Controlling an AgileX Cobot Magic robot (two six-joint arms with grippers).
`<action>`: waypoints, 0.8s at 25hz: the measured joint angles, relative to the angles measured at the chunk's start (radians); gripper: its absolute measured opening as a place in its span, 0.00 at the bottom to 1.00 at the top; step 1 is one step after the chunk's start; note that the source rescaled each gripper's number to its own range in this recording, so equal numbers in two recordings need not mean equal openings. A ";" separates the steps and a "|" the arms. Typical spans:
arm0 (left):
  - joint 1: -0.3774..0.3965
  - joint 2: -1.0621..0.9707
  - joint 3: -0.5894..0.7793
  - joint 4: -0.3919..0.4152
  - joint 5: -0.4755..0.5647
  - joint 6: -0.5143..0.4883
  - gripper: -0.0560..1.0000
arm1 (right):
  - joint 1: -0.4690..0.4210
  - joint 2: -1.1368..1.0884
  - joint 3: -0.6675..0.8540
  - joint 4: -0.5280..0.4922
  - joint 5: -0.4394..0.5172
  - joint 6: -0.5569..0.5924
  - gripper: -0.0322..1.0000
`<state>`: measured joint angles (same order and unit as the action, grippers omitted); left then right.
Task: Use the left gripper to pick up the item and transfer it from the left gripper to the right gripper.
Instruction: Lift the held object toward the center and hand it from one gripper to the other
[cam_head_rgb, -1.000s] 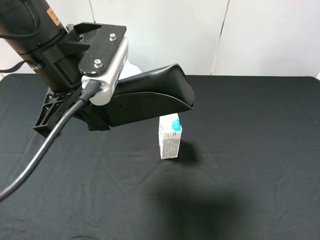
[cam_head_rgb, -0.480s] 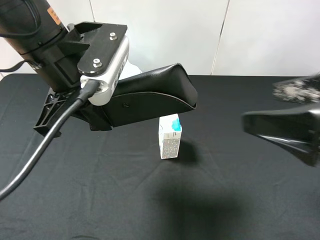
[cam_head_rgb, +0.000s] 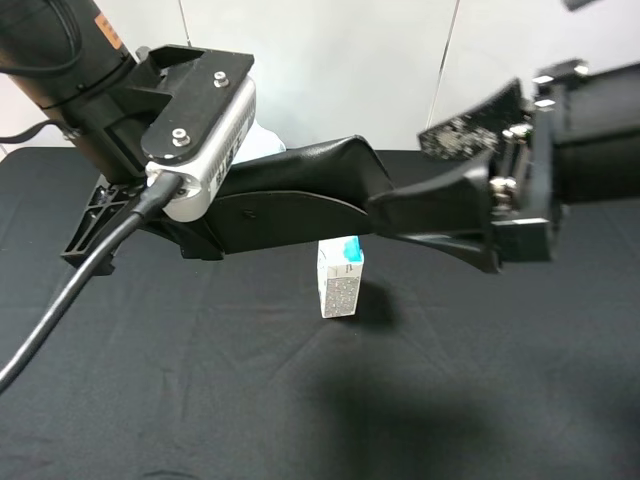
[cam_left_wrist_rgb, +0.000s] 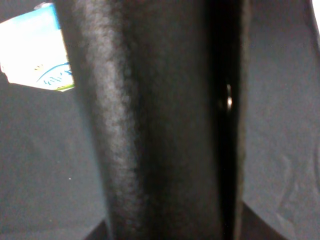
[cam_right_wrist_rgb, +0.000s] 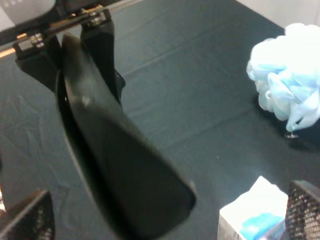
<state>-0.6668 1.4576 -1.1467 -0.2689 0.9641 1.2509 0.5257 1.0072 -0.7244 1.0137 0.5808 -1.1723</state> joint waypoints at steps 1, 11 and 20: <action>0.000 0.000 0.000 0.000 -0.003 0.000 0.06 | 0.006 0.019 -0.012 0.005 0.000 -0.014 1.00; 0.000 0.000 0.000 0.000 -0.061 0.002 0.06 | 0.017 0.120 -0.059 0.175 0.077 -0.201 1.00; 0.000 0.000 0.000 -0.027 -0.074 0.003 0.06 | 0.017 0.197 -0.059 0.337 0.099 -0.376 1.00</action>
<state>-0.6668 1.4576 -1.1467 -0.2959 0.8904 1.2535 0.5432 1.2046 -0.7834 1.3505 0.6799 -1.5487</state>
